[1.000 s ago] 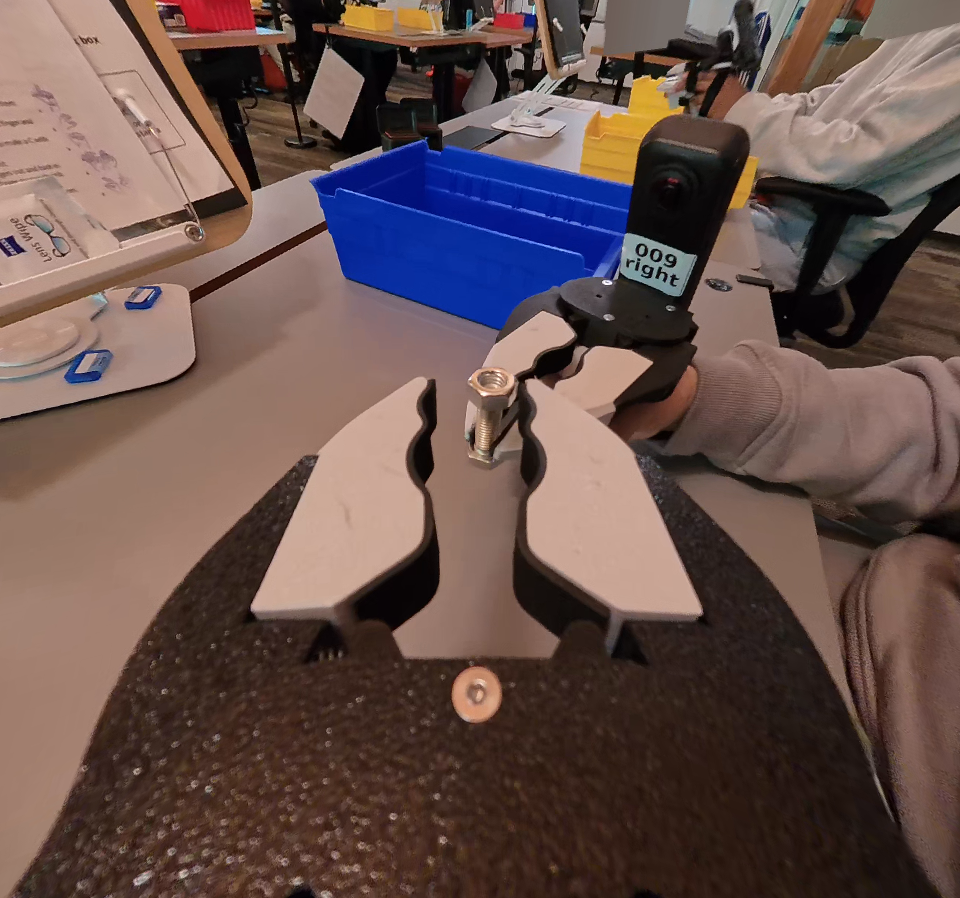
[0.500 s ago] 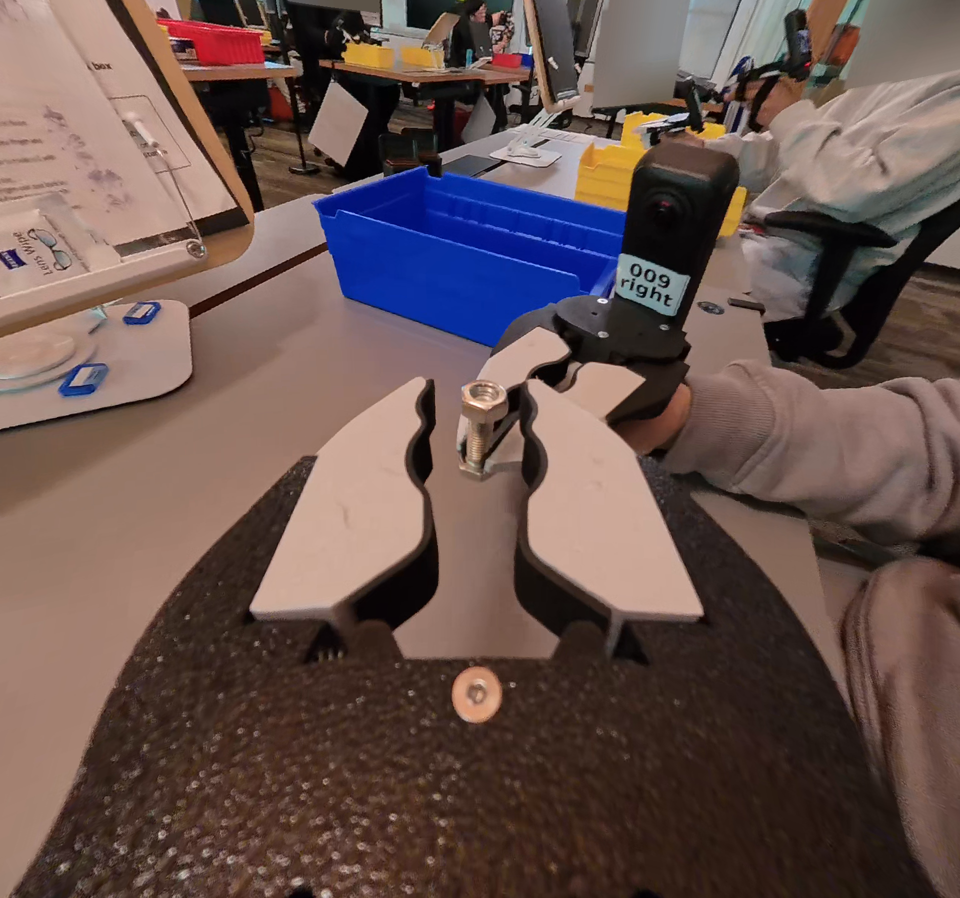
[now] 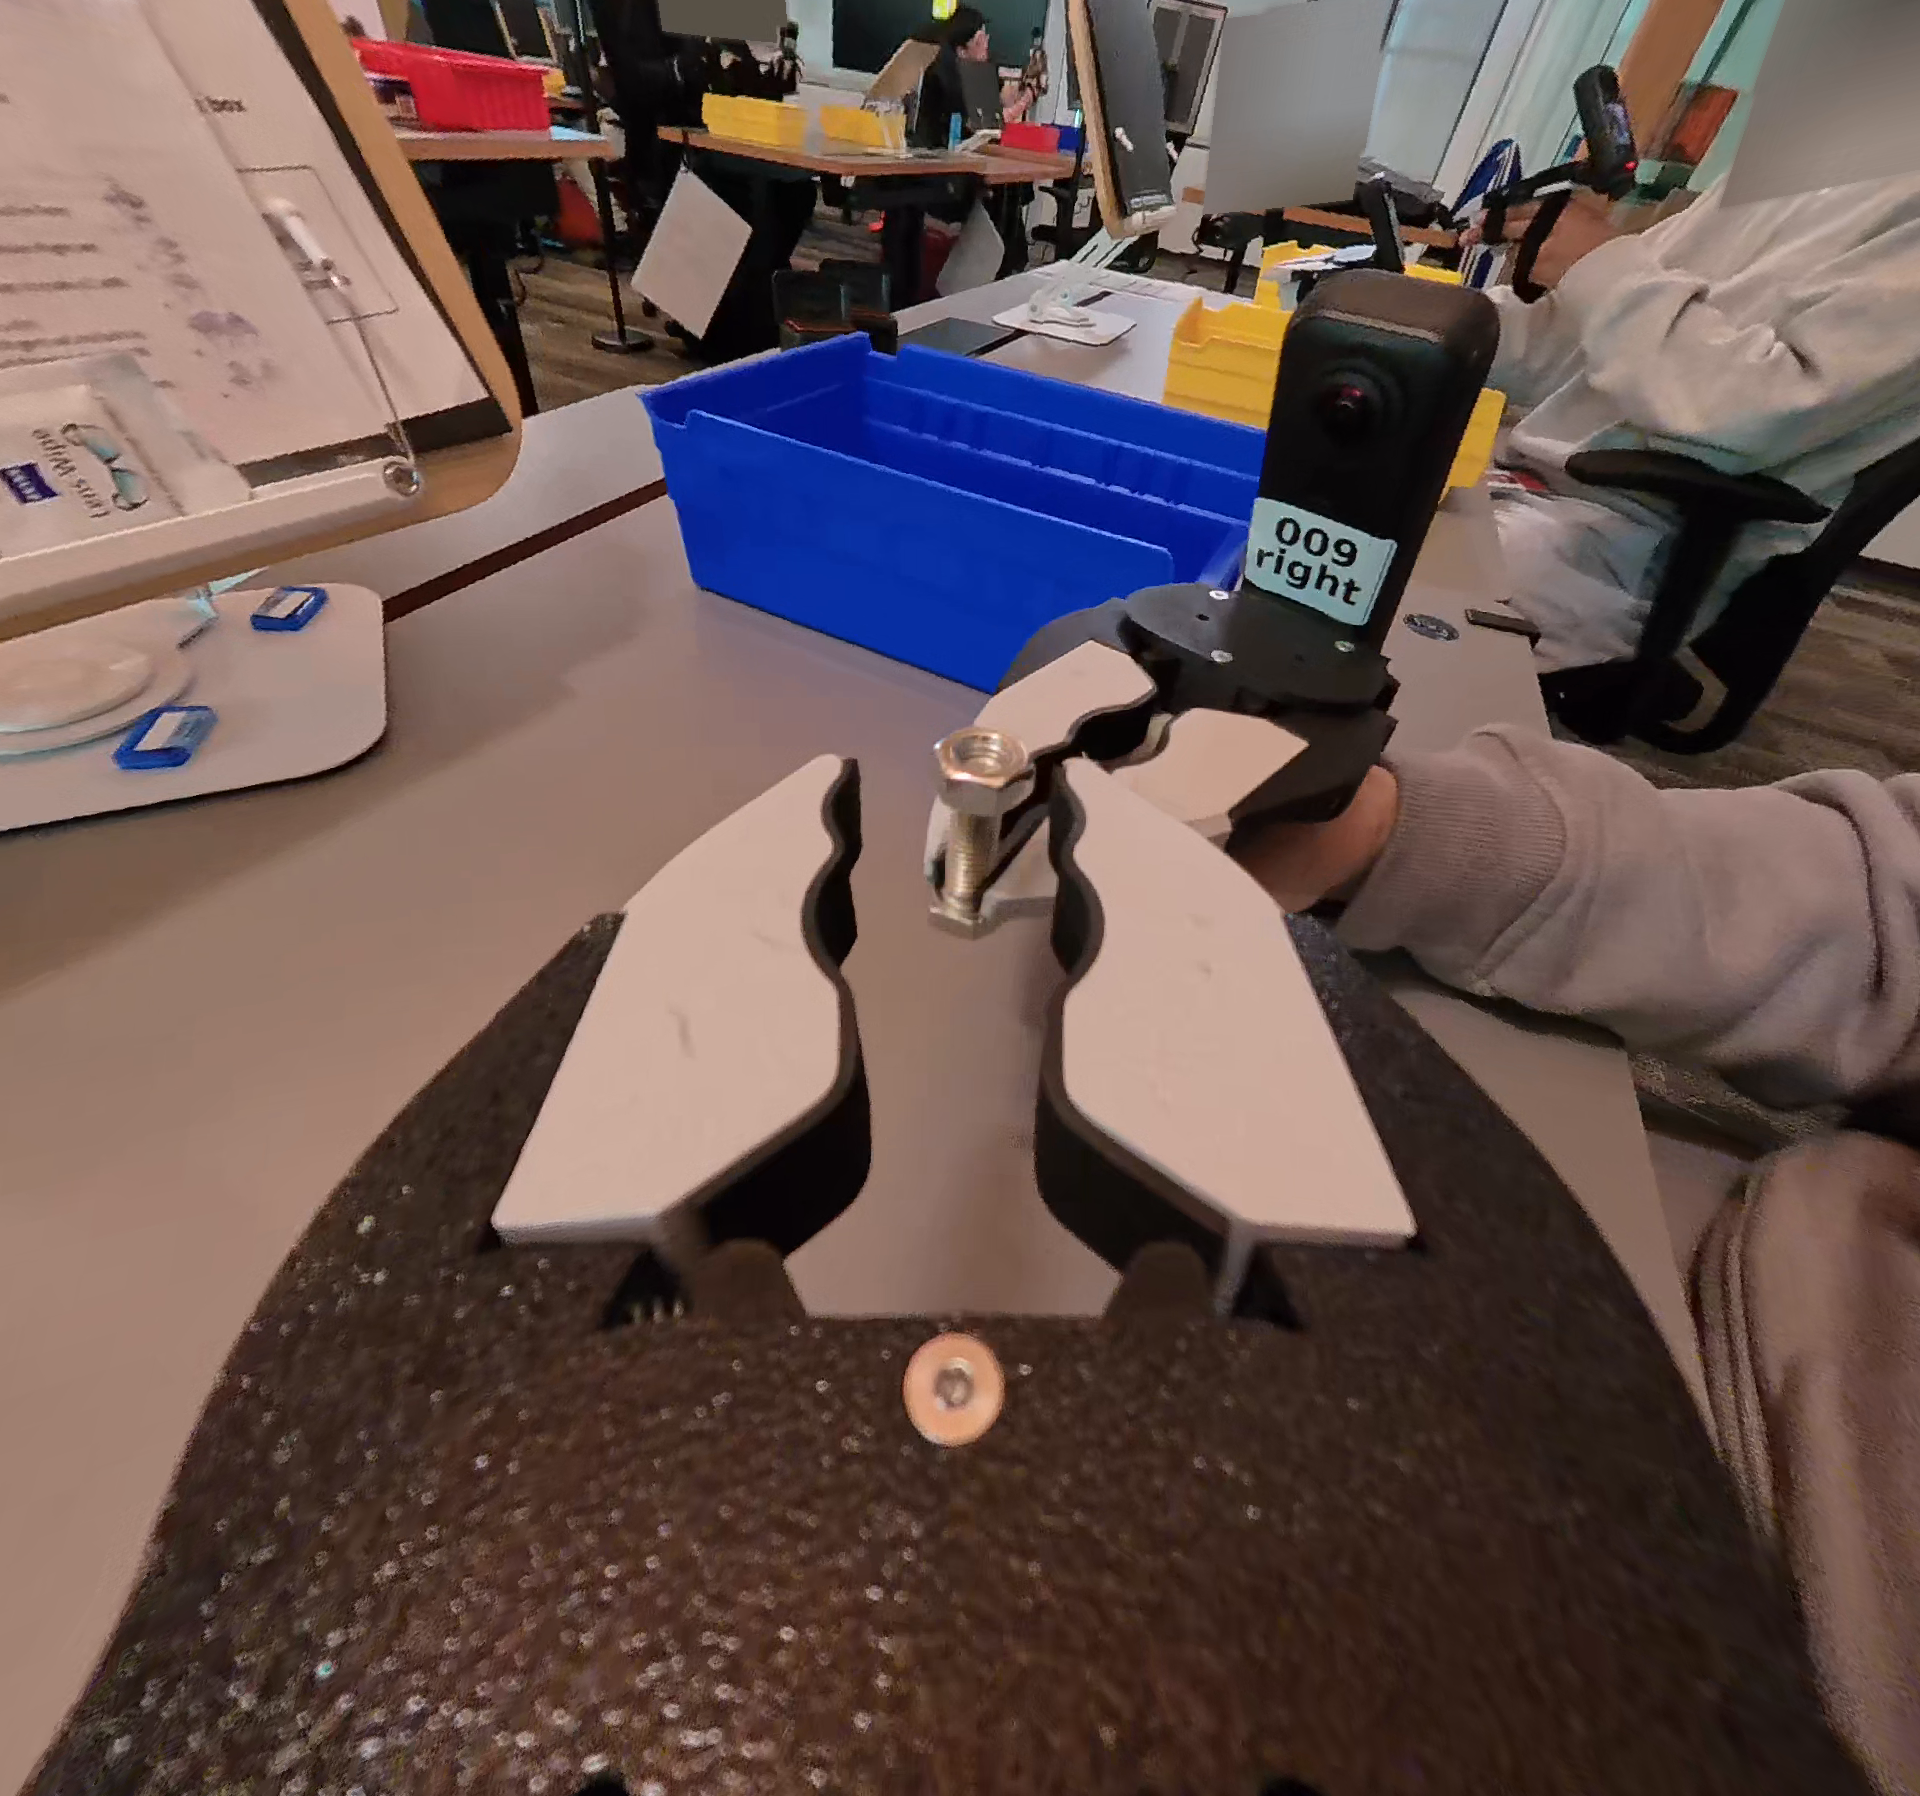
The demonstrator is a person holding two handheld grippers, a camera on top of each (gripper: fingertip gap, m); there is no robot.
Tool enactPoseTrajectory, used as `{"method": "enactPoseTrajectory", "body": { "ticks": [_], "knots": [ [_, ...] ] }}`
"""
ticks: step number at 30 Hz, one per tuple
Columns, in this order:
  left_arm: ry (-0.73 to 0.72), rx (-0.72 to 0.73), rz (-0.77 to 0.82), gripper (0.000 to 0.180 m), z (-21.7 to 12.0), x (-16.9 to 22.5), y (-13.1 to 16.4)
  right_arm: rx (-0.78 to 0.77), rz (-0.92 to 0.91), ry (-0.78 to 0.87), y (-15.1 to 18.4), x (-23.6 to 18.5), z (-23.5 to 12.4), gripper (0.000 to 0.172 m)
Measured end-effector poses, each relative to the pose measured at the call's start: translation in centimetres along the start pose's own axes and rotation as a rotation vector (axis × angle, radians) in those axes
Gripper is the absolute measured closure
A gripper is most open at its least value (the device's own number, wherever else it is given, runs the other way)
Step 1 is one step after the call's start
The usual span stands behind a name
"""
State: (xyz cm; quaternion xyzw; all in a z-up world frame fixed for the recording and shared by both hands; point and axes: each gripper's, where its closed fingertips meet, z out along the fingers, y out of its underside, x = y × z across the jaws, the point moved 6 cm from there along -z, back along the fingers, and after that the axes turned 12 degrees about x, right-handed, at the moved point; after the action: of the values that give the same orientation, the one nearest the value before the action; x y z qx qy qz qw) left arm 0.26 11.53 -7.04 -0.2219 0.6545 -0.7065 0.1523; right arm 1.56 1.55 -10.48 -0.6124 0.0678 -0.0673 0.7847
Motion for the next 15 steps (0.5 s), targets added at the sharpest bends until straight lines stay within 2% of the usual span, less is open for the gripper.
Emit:
{"method": "enactPoseTrajectory", "body": {
  "ticks": [4,9,15],
  "knots": [
    [-0.028,0.022,-0.016,0.148,0.2,-0.3,0.3,0.003,0.002,0.010,0.0,0.2,-0.1,0.163],
    [-0.110,0.037,-0.024,0.149,-1.5,-1.8,0.1,0.006,0.001,0.019,-0.2,0.4,-0.3,0.163],
    [-0.023,0.068,-0.029,0.148,-0.7,-0.4,-0.4,-0.005,-0.002,0.009,0.0,0.1,-0.1,0.163]
  ]
}}
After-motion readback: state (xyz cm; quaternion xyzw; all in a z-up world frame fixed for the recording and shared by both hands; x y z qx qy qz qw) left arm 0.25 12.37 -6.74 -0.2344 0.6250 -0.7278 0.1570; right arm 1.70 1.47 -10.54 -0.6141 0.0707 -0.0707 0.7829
